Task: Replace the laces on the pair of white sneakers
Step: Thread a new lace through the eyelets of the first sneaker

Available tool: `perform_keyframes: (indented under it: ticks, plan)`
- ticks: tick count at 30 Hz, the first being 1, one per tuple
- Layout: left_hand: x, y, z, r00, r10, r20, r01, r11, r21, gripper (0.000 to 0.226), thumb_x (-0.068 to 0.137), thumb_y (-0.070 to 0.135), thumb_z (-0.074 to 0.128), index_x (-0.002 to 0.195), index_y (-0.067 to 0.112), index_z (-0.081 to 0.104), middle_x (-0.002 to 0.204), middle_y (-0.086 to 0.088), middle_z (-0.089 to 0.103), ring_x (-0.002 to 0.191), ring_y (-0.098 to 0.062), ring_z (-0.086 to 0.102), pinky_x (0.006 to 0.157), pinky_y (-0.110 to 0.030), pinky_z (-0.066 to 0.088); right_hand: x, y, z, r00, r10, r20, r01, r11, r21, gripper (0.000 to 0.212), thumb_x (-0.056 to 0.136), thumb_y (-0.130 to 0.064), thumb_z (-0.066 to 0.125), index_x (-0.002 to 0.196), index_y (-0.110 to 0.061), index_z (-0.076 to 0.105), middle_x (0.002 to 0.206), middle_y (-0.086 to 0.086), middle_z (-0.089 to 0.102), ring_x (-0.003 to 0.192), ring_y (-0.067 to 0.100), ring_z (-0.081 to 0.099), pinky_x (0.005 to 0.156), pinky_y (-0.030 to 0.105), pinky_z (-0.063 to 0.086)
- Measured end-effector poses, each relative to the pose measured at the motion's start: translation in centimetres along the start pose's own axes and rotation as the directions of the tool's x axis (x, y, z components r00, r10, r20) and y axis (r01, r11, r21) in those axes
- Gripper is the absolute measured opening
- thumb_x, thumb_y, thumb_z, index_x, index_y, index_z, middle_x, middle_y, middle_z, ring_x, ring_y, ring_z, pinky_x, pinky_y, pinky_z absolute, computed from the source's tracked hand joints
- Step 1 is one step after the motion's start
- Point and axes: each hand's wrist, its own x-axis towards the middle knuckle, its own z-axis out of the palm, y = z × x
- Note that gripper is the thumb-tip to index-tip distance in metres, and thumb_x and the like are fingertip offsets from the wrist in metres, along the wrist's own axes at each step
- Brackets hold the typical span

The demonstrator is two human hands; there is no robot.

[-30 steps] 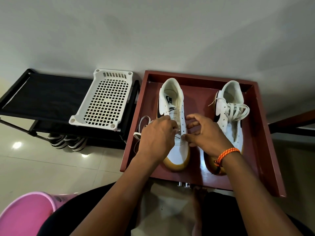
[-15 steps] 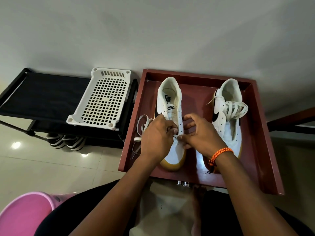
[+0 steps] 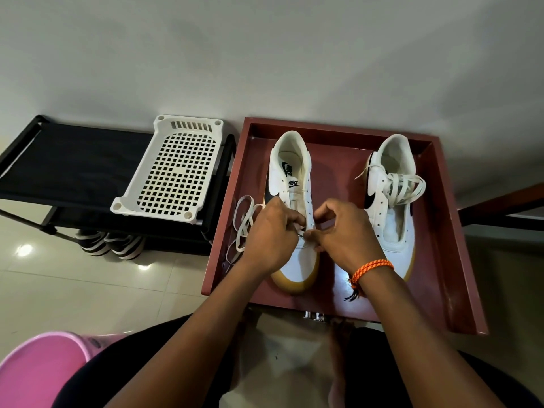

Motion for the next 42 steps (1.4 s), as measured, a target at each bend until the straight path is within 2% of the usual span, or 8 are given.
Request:
perform_keyframes:
  ticks: [8, 19, 23, 28, 31, 35, 39, 42]
  plan:
    - [0.0, -0.2, -1.3, 0.992, 0.094, 0.085, -0.090, 0.995, -0.052, 0.012, 0.091, 0.029, 0.083, 0.100, 0.020, 0.083, 0.095, 0.009, 0.051, 0.089, -0.004, 0.054, 0.074, -0.027, 0.042, -0.3, -1.0, -0.1, 0.978, -0.180, -0.102, 0.146, 0.950, -0.275, 0.018, 0.081, -0.016, 0.088, 0.071, -0.022, 0.074, 0.075, -0.009, 0.070, 0.070, 0.013, 0.067, 0.067, 0.038, 0.059]
    - [-0.5, 0.0, -1.6, 0.999, 0.012, 0.034, -0.013, 1.000, 0.015, 0.029, 0.083, 0.049, 0.087, 0.103, 0.031, 0.077, 0.106, 0.008, 0.054, 0.103, -0.014, 0.059, 0.087, -0.039, 0.055, -0.2, -1.3, -0.5, 0.995, -0.096, -0.029, 0.080, 0.934, -0.347, 0.014, 0.101, -0.007, 0.057, 0.089, -0.015, 0.059, 0.106, 0.002, 0.060, 0.096, 0.025, 0.062, 0.080, 0.035, 0.046]
    - [-0.6, 0.2, -1.7, 0.999, -0.004, 0.032, 0.003, 0.999, 0.037, 0.026, 0.083, 0.048, 0.088, 0.097, 0.031, 0.074, 0.108, 0.009, 0.056, 0.105, -0.014, 0.058, 0.086, -0.041, 0.057, 1.0, -1.2, -2.5, 0.986, 0.062, -0.154, -0.027, 0.974, 0.223, 0.016, 0.110, -0.004, 0.038, 0.100, -0.005, 0.050, 0.092, 0.008, 0.077, 0.062, 0.016, 0.073, 0.050, 0.023, 0.048]
    - [-0.5, 0.2, -1.6, 1.000, 0.006, 0.029, -0.008, 0.998, 0.055, 0.026, 0.083, 0.048, 0.088, 0.098, 0.032, 0.074, 0.109, 0.009, 0.056, 0.105, -0.014, 0.059, 0.083, -0.038, 0.055, 1.7, -0.9, -3.1, 0.956, 0.293, -0.029, -0.203, 0.728, 0.655, 0.026, 0.111, -0.010, 0.039, 0.087, -0.017, 0.047, 0.065, 0.002, 0.050, 0.037, 0.006, 0.036, 0.038, 0.018, 0.028]
    - [-0.6, 0.0, -1.6, 0.999, 0.016, 0.033, -0.017, 0.998, 0.055, 0.026, 0.083, 0.049, 0.087, 0.097, 0.033, 0.071, 0.107, 0.008, 0.056, 0.101, -0.014, 0.058, 0.082, -0.038, 0.055, 1.5, -0.2, -2.2, 0.986, 0.127, -0.110, -0.104, 0.976, 0.192, 0.031, 0.106, -0.043, 0.050, 0.089, -0.019, 0.059, 0.069, -0.001, 0.057, 0.058, 0.015, 0.053, 0.060, 0.032, 0.041]
    - [-0.5, -0.2, -1.6, 0.998, 0.039, 0.043, -0.042, 0.997, 0.067, 0.033, 0.079, 0.051, 0.088, 0.100, 0.034, 0.069, 0.104, 0.008, 0.055, 0.100, -0.015, 0.057, 0.084, -0.043, 0.057, 0.2, -0.2, 0.1, 0.995, 0.006, 0.097, 0.027, 0.943, -0.332, 0.025, 0.106, -0.038, 0.054, 0.089, -0.020, 0.060, 0.085, 0.003, 0.068, 0.084, 0.029, 0.064, 0.073, 0.040, 0.050]
    - [-0.4, -0.2, -1.6, 0.998, 0.058, 0.027, -0.060, 0.995, 0.085, 0.033, 0.079, 0.053, 0.088, 0.099, 0.034, 0.071, 0.101, 0.009, 0.054, 0.098, -0.015, 0.059, 0.084, -0.042, 0.055, 0.8, -0.9, -0.5, 0.986, -0.056, 0.157, 0.041, 0.995, 0.095, 0.026, 0.105, -0.010, 0.054, 0.080, -0.017, 0.059, 0.066, -0.011, 0.056, 0.058, 0.008, 0.047, 0.058, 0.028, 0.035]
    - [-0.4, -0.3, -1.7, 0.996, 0.092, 0.010, -0.092, 0.988, 0.120, 0.033, 0.078, 0.053, 0.090, 0.099, 0.034, 0.072, 0.097, 0.011, 0.054, 0.098, -0.016, 0.059, 0.080, -0.037, 0.052, 0.5, -2.4, -1.8, 0.975, -0.098, 0.199, -0.047, 0.786, 0.617, 0.022, 0.108, -0.006, 0.050, 0.088, -0.012, 0.056, 0.064, -0.006, 0.039, 0.054, 0.007, 0.028, 0.049, 0.021, 0.027]
